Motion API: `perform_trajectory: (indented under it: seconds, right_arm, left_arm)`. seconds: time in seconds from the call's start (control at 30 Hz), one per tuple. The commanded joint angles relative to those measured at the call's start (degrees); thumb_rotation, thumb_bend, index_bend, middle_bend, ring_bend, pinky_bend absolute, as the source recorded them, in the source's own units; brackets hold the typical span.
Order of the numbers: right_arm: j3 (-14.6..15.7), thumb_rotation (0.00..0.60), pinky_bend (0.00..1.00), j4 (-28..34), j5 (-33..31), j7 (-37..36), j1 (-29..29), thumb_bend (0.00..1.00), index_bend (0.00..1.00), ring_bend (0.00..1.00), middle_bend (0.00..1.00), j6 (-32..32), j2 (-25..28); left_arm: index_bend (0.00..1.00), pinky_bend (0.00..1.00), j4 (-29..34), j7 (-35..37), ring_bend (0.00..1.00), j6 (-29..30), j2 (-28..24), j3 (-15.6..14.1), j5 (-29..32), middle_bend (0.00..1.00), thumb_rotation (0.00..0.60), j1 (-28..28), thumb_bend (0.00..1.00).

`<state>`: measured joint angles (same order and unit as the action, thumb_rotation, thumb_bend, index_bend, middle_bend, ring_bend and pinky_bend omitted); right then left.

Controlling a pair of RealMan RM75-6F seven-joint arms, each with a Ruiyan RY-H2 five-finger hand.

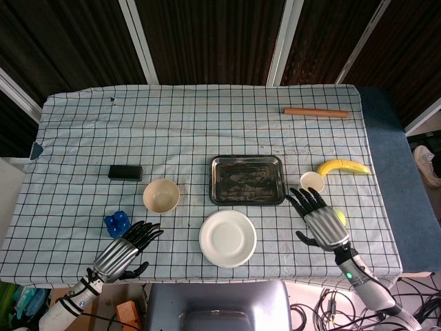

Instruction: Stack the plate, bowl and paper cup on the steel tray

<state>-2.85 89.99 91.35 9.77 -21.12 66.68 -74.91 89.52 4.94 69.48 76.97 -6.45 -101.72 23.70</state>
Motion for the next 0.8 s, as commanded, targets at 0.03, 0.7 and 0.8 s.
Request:
perform_trajectory:
  seconds: [0.03, 0.7, 0.8]
  right_arm:
    - [0.15, 0.6, 0.0, 0.08, 0.04, -0.17, -0.01, 0.21, 0.0, 0.0, 0.0, 0.1, 0.11]
    - [7.9, 0.6, 0.0, -4.61, 11.36, 0.38, 3.2, 0.21, 0.04, 0.0, 0.0, 7.6, -1.44]
    - [7.72, 0.6, 0.0, -7.28, 13.07, 1.3, 2.2, 0.21, 0.14, 0.0, 0.0, 7.22, -5.2]
  left_arm:
    - [0.0, 0.0, 0.11, -0.19, 0.0, 0.06, 0.0, -0.06, -0.03, 0.0, 0.6, 0.02, 0.41]
    - [0.0, 0.0, -16.9, -3.03, 0.0, 24.83, -0.63, 2.34, 7.05, 0.0, 0.6, -16.92, 0.41]
    - [0.0, 0.0, -19.99, 0.37, 0.0, 26.09, 0.37, 2.22, 7.18, 0.0, 0.6, -18.21, 0.41]
